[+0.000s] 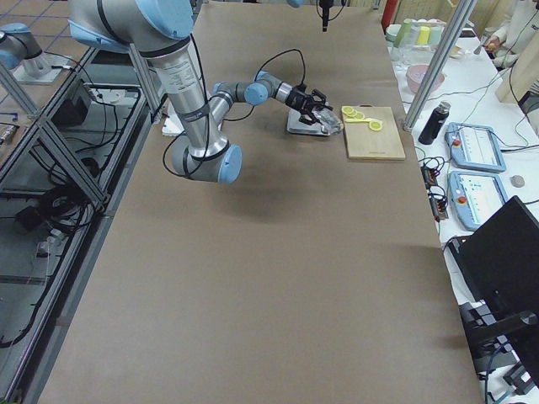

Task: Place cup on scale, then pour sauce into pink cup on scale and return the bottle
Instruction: 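Tilt the sauce bottle over the pink cup with the right gripper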

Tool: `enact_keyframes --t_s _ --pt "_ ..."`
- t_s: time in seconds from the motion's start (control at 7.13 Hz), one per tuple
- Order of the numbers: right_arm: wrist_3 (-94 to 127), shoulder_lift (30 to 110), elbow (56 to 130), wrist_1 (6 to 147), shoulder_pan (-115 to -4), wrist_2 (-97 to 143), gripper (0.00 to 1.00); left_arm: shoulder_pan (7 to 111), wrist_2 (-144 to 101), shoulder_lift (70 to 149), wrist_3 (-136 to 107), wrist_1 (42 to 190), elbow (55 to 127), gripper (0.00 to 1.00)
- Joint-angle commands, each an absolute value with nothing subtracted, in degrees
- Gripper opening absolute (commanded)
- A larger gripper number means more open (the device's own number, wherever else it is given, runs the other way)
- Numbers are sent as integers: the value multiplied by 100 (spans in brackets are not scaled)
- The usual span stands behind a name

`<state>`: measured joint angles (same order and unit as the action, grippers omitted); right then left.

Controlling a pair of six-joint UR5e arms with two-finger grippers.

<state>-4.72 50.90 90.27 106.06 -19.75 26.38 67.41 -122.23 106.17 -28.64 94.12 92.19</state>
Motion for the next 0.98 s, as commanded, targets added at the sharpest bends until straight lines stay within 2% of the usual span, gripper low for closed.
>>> enact_keyframes --t_s 0.0,0.84 --pt "-580 5097 9026 10714 -1942 2444 0 6741 -12226 10617 -2865 9527 9079 98" --pt "-468 5150 9105 10278 -1942 2469 0 6750 -12226 10643 -2865 9527 9035 98"
